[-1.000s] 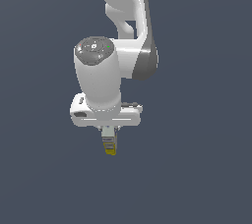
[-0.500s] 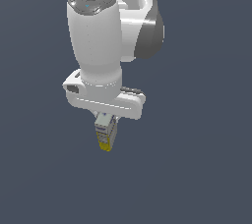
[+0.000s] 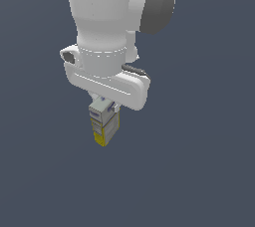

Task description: Pick up the object and move it to a goal position.

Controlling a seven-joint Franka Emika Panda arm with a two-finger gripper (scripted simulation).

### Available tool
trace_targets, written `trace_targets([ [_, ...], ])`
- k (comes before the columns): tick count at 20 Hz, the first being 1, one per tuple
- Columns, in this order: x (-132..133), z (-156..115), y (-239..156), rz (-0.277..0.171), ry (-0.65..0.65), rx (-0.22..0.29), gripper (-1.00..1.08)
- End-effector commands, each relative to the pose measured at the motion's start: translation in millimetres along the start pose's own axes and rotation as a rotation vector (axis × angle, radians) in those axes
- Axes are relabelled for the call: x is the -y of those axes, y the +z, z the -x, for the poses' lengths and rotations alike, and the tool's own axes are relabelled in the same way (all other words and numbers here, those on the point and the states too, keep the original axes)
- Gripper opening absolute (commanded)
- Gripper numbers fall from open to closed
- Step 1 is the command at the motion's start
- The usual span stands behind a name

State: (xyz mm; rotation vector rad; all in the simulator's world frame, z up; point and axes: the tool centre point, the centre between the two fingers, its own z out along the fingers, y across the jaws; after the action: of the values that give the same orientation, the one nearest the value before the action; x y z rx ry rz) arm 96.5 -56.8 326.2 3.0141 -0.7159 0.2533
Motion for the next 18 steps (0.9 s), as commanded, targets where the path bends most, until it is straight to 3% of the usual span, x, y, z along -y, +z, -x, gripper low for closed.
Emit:
trace_targets([
  [1, -0.5, -0.2, -15.4, 0.004, 0.059, -0.014, -1.0],
  [18, -0.8, 4.0, -113.9, 0.038, 0.438, -0.107, -1.0],
])
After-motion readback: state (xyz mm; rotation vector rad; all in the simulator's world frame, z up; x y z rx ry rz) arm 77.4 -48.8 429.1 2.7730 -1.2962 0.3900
